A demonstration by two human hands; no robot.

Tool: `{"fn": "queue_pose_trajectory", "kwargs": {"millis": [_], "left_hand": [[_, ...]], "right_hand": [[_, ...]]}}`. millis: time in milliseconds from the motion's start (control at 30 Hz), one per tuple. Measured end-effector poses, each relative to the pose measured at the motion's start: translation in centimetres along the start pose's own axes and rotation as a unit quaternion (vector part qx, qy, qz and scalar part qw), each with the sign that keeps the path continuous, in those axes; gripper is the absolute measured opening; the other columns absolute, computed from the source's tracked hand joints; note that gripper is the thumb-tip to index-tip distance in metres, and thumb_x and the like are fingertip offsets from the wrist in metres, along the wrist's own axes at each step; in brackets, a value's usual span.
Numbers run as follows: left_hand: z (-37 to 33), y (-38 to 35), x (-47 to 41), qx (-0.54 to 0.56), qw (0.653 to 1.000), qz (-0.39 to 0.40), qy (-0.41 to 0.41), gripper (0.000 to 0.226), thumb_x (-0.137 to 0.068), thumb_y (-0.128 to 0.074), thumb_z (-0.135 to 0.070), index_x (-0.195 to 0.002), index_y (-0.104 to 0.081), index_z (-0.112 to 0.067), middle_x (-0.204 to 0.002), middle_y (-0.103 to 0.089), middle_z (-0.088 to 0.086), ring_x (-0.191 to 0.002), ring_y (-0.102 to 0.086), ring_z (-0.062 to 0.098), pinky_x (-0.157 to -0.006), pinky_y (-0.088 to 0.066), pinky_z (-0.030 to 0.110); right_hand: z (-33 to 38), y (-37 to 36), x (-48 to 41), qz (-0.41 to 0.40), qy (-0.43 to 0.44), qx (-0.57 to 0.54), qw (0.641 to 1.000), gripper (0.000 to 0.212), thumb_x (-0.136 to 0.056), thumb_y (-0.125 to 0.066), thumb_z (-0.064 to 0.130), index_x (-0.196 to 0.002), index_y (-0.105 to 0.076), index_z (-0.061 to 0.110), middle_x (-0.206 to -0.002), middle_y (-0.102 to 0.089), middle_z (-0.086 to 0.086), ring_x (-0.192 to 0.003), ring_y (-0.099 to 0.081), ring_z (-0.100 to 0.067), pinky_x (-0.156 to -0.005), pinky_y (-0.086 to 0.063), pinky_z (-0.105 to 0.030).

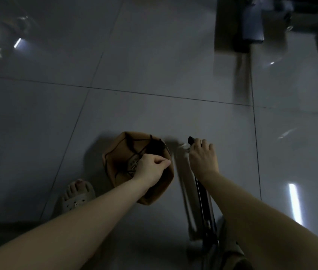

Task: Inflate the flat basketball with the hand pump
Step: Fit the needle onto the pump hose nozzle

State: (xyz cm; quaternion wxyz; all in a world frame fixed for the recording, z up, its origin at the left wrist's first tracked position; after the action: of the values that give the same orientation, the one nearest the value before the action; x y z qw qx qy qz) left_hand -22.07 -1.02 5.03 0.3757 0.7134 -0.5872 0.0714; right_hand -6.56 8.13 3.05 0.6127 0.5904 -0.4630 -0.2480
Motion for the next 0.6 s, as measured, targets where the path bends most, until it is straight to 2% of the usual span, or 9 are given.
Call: {"fn": "queue_pose_trajectory", "kwargs": {"millis": [67,133,200,300,367,500,600], "left_hand": [[0.1,0.1,0.2,0.024,1.000,-0.012,0.008,0.014,-0.093,-0.067,-0.032,-0.080,-0.073,-0.036,-0.073,-0.070,-0.013,-0.080,-0.068,0.013,-0.075,-0.054,0.027],[0.8,0.1,0.6,0.057,0.997,-0.019,0.043,0.021,-0.096,-0.063,-0.029,-0.077,-0.072,-0.033,-0.075,-0.072,-0.007,-0.077,-0.067,0.015,-0.077,-0.056,0.032],[2.3,-0.1,1.3,0.130,0.986,-0.026,0.104,0.022,-0.098,-0.059,-0.023,-0.082,-0.074,-0.020,-0.078,-0.070,0.001,-0.073,-0.063,0.017,-0.076,-0.055,0.034],[3.7,-0.5,3.0,0.229,0.957,-0.016,0.175,0.015,-0.097,-0.060,-0.015,-0.093,-0.073,-0.009,-0.081,-0.066,0.007,-0.072,-0.059,0.017,-0.073,-0.054,0.032],[4.1,-0.5,3.7,0.242,0.953,-0.008,0.182,0.010,-0.094,-0.064,-0.013,-0.099,-0.073,-0.010,-0.084,-0.067,0.007,-0.076,-0.060,0.017,-0.078,-0.056,0.034],[4.3,-0.1,4.0,0.250,0.950,-0.007,0.185,0.015,-0.091,-0.068,-0.011,-0.106,-0.073,-0.009,-0.090,-0.069,0.010,-0.079,-0.061,0.019,-0.084,-0.057,0.038],[4.0,-0.5,4.0,0.233,0.955,0.005,0.184,0.015,-0.092,-0.067,-0.010,-0.105,-0.074,-0.008,-0.095,-0.071,0.012,-0.081,-0.062,0.019,-0.087,-0.057,0.040]], "right_hand": [[-0.3,0.3,0.4,0.012,-0.004,-0.007,1.000,0.037,-0.089,-0.039,0.013,-0.119,-0.059,0.003,-0.122,-0.053,-0.017,-0.108,-0.049,-0.035,-0.087,-0.042,-0.043],[-0.6,0.3,1.0,0.028,-0.005,0.000,1.000,0.041,-0.091,-0.044,0.016,-0.130,-0.051,0.005,-0.136,-0.043,-0.018,-0.118,-0.045,-0.035,-0.095,-0.041,-0.043],[-0.8,0.0,1.8,0.058,-0.004,0.003,0.998,0.051,-0.094,-0.045,0.022,-0.142,-0.039,0.007,-0.151,-0.028,-0.018,-0.130,-0.036,-0.037,-0.102,-0.037,-0.045],[-1.3,0.0,2.6,0.085,-0.033,-0.018,0.996,0.061,-0.094,-0.048,0.026,-0.149,-0.027,0.009,-0.159,-0.013,-0.018,-0.138,-0.028,-0.038,-0.107,-0.035,-0.048],[-1.7,0.3,3.0,0.082,-0.059,-0.053,0.993,0.059,-0.094,-0.048,0.025,-0.147,-0.031,0.009,-0.159,-0.014,-0.017,-0.137,-0.030,-0.038,-0.106,-0.037,-0.047],[-1.9,0.8,3.9,0.088,-0.124,-0.170,0.974,0.049,-0.090,-0.048,0.023,-0.137,-0.045,0.010,-0.156,-0.019,-0.011,-0.130,-0.038,-0.035,-0.102,-0.040,-0.047],[-2.6,-0.8,3.6,0.104,-0.173,-0.238,0.950,0.047,-0.088,-0.049,0.026,-0.133,-0.050,0.015,-0.156,-0.018,-0.004,-0.123,-0.045,-0.036,-0.092,-0.048,-0.046]]}}
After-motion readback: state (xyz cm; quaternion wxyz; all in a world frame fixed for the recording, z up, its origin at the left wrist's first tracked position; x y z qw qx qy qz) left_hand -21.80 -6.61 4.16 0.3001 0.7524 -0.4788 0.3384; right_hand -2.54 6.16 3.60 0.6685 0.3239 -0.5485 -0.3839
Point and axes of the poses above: each hand's wrist, its own x-axis away from the middle knuckle, its own y-axis out of the back of the hand, z = x × y, the point moved 9 cm from there along -x, towards the middle knuckle
